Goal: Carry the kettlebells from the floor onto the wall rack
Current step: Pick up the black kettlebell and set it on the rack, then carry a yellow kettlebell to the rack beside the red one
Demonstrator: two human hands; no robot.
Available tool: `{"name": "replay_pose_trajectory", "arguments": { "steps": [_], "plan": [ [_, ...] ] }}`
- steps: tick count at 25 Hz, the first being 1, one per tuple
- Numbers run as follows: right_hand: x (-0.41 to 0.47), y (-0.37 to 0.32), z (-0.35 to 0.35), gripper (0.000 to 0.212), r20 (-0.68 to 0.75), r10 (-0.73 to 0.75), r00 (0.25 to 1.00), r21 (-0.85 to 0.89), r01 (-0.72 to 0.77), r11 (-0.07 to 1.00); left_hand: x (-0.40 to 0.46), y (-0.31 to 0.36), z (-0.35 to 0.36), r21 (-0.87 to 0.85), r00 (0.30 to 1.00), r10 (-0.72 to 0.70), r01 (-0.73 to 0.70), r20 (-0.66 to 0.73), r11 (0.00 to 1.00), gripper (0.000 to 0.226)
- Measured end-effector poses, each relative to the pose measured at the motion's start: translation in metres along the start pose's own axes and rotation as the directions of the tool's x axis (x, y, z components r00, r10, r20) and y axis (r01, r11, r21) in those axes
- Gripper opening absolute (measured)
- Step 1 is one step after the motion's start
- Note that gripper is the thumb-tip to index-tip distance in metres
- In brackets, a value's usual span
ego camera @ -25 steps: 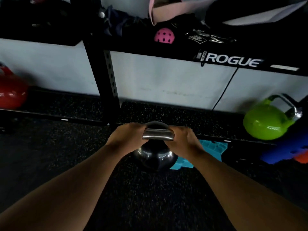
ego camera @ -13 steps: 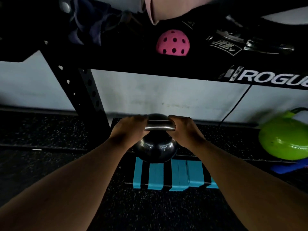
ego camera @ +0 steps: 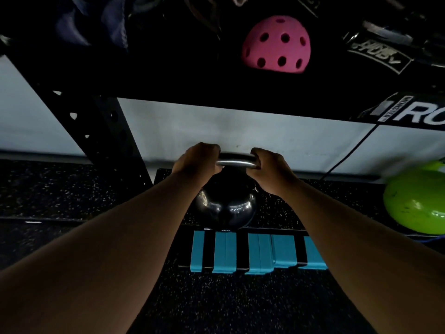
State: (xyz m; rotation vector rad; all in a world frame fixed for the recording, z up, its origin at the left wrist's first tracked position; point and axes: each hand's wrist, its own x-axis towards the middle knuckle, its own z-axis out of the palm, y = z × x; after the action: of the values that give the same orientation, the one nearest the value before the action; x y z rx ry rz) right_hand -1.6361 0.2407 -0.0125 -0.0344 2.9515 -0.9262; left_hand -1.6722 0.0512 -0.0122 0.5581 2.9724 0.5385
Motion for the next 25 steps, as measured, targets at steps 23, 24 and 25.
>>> {"name": "replay_pose_trajectory", "arguments": {
  "steps": [23, 24, 25],
  "plan": [
    [-0.167, -0.153, 0.106, 0.047, 0.336, -0.524, 0.783, -0.116, 0.587, 0.801, -0.351, -0.090, -0.001, -0.086, 0.897, -0.442, 0.442, 0.018, 0.893, 0.045],
    [-0.186, -0.167, 0.129, 0.045, 0.385, -0.530, 0.755, -0.089, 0.602, 0.794, -0.389, -0.097, 0.003, -0.080, 0.872, -0.488, 0.489, 0.028, 0.869, 0.044],
    [-0.208, -0.181, 0.154, 0.044, 0.433, -0.538, 0.723, -0.059, 0.618, 0.784, -0.428, -0.106, 0.009, -0.076, 0.845, -0.532, 0.534, 0.051, 0.842, 0.043]
  ]
}}
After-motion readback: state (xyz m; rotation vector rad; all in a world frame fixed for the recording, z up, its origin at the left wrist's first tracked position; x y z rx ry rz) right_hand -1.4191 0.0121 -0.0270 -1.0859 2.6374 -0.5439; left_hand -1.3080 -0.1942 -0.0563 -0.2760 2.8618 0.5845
